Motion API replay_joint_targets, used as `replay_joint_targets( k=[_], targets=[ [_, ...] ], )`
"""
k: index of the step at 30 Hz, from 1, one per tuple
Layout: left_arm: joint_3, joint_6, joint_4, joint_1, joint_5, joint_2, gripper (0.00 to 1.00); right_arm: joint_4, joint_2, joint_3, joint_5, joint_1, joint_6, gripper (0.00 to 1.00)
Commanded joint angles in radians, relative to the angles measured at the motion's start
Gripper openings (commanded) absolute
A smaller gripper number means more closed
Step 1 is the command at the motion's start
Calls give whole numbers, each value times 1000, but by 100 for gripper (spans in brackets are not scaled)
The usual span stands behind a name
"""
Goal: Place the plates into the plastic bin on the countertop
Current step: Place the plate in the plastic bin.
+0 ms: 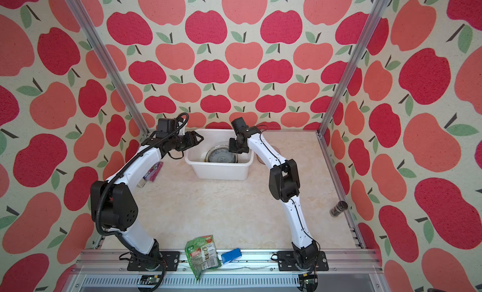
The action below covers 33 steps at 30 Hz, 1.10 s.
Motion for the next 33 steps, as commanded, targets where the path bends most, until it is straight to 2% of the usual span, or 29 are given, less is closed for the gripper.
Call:
replay_joint_targets(
  k=[1, 5, 6, 8, 12, 19, 21, 28, 33],
  targets=[
    [34, 22, -28, -16, 18, 37, 67, -50, 14, 41, -12, -5, -16, 0],
    [37, 23, -33, -22, 23, 50, 66, -45, 33, 42, -39, -6, -17, 0],
    [35, 23, -34, -23, 24, 53, 66, -48, 38, 47, -42, -6, -20, 2],
    [34, 24, -38, -24, 26, 56, 66, -52, 43, 49, -48, -5, -21, 15],
    [29, 23, -37, -24, 28, 58, 66, -44, 40, 32, -61, -4, -26, 25],
    [28, 25, -39, -30, 27, 60, 66, 60, -34, -76, -121, -3, -12, 28],
    [30, 26, -40, -33, 24, 58, 66, 57, -49, -71, -127, -2, -18, 28],
    [43, 28, -48, -36, 16, 66, 66, 0, -107, -20, -30, -13, -64, 31],
    [69, 35, -63, -33, 5, 77, 66, -28, -161, 28, -24, -31, -88, 37]
  ],
)
